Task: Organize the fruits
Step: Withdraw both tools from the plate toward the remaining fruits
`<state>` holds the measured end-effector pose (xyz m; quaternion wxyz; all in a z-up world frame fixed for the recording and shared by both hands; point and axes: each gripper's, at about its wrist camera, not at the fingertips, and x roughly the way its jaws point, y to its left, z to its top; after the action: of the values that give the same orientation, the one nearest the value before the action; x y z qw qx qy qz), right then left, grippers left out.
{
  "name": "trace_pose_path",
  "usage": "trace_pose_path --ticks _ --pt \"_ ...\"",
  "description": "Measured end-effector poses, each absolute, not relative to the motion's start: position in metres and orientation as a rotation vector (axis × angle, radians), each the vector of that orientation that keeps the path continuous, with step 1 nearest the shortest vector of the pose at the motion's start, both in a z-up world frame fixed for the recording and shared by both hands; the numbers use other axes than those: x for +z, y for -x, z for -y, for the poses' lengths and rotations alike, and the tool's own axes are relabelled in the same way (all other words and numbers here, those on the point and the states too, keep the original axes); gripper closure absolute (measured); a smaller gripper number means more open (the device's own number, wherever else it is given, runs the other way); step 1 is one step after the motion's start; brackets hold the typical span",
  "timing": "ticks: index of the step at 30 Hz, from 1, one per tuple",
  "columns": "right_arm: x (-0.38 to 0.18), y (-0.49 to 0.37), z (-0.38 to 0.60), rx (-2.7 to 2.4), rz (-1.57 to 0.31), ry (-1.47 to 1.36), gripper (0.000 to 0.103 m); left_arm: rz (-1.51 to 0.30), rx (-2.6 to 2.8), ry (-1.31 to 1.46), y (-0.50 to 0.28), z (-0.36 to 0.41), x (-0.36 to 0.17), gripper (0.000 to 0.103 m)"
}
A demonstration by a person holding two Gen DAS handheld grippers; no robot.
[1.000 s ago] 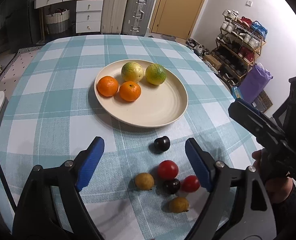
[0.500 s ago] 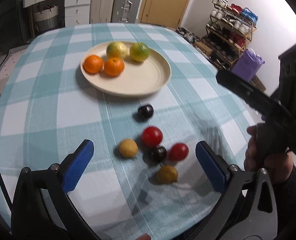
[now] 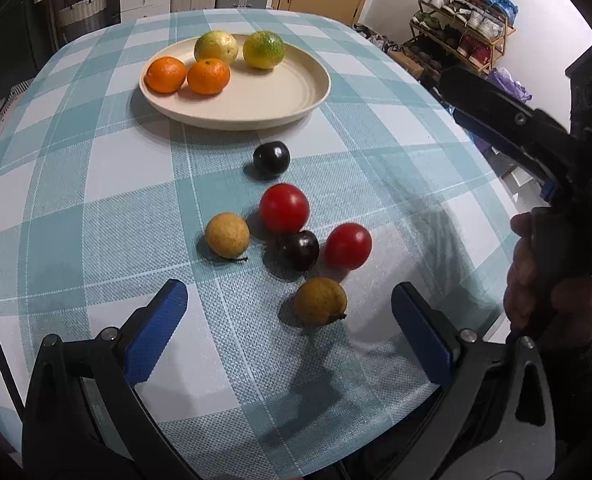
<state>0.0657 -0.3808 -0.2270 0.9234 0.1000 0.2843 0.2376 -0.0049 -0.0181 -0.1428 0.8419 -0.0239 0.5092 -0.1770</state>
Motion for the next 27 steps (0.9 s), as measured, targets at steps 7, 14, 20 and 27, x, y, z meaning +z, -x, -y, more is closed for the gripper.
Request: trace_pose_path --ticks 7,14,20,27 --pt "-0.232 -0.060 0.379 0.513 -0.599 -0.189 0.000 -1.087 -0.421 0.055 0.010 0.026 -0.150 0.002" --pt "-0.240 -0.059 0.378 0.512 -0.633 -0.184 0.000 -1.076 -0.466 0.080 0.013 0.028 -0.148 0.021" --pt "-0.241 -0.055 0.379 0.521 -0.629 -0.172 0.000 -1.099 -0.475 0.091 0.011 0.025 -0.150 0.050" --pt "-0.245 -0.055 0.380 0.536 -0.656 -0.168 0.000 -1.122 -0.494 0.097 0.010 0.024 -0.151 0.077"
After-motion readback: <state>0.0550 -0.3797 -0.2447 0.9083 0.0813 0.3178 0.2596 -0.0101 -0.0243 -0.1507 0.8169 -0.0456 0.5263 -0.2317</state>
